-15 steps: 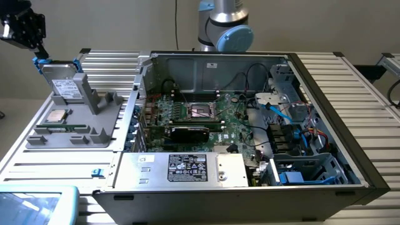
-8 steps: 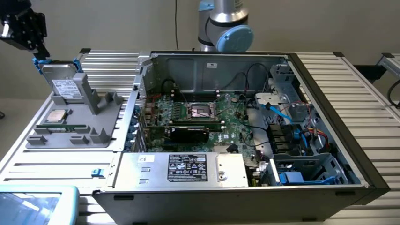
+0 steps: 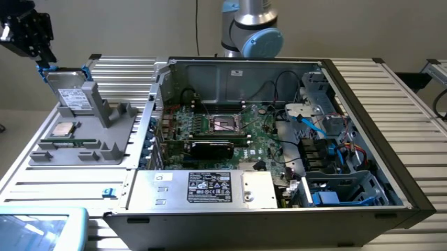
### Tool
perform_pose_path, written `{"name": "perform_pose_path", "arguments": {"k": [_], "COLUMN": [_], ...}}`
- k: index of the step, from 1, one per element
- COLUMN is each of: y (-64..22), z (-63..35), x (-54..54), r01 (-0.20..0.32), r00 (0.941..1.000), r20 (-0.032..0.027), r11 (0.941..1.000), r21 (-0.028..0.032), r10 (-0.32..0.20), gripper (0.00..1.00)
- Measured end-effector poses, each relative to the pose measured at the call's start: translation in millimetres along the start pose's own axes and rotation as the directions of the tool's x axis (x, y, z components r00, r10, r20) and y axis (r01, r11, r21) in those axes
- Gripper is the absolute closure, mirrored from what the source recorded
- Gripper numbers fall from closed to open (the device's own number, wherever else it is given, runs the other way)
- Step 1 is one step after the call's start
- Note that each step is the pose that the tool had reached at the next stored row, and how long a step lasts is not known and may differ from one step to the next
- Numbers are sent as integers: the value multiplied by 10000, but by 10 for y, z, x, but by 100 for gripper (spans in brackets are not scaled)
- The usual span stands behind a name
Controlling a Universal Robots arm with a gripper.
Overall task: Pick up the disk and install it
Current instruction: 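Pick up the disk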
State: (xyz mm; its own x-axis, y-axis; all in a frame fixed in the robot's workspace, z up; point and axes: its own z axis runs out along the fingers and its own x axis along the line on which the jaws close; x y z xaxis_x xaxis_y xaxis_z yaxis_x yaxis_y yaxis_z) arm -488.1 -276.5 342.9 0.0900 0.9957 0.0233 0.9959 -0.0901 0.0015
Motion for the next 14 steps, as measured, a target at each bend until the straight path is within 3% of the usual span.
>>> {"name": "perform_pose_path", "arguments": {"k": [3, 4, 14], "y": [0, 0, -4], "z": [0, 0, 7], "x": [0, 0, 36], "r01": [0, 0, 0], "r00": [10000, 10000, 10000], "r20": [0, 0, 0], "r11": [10000, 10000, 10000], "r21": [0, 0, -1], "r10": [0, 0, 0], "gripper": [64, 58, 58]}}
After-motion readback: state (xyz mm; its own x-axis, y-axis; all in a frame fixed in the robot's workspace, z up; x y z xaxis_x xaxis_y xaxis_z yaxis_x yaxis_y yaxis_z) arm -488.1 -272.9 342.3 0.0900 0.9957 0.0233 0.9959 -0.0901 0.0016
